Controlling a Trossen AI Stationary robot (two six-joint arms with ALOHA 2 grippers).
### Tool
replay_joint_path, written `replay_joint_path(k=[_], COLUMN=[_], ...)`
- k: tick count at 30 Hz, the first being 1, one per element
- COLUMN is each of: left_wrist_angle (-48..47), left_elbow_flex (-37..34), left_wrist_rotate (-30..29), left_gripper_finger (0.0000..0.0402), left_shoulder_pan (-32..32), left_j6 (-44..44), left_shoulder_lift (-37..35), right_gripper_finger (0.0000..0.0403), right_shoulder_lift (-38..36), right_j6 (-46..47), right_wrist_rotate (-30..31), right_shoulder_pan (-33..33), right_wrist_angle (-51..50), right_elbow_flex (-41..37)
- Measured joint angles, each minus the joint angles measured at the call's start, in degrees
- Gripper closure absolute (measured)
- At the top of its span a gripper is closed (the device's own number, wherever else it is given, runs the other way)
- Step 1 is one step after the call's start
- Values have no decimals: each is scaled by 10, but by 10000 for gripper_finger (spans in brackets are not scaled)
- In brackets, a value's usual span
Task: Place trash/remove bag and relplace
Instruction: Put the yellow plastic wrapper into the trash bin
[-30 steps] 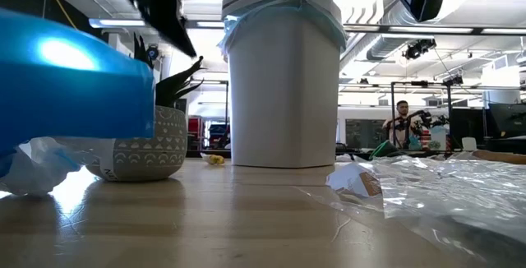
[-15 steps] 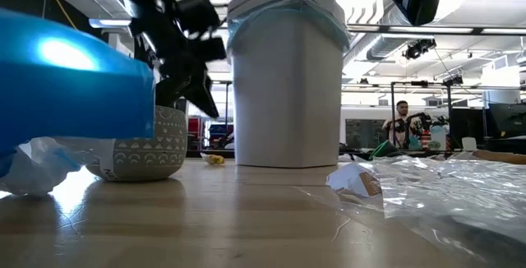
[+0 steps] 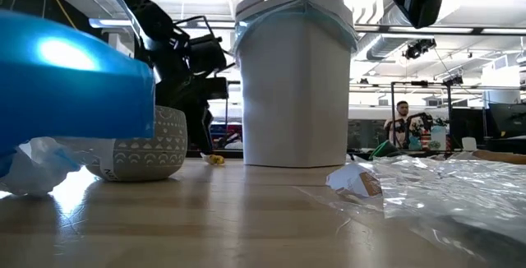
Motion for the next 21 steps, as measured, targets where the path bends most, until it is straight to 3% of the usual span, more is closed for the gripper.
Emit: replay_joint_path(k=[13, 21], left_wrist_angle=[43, 47], left_elbow_flex=[0, 1], left_wrist_rotate=[-6, -17], left_gripper_finger=[238, 239], left_shoulder_pan=[0, 3], left_j6=[14, -19], left_shoulder_lift=[5, 44], right_gripper_finger=[313, 313], right_shoulder_lift=[0, 0], right_j6=[17, 22], right_wrist_rotate=[-2, -4], right_shoulder_pan=[-11, -11], right_wrist_angle=[-10, -9], right_elbow_flex=[0, 0])
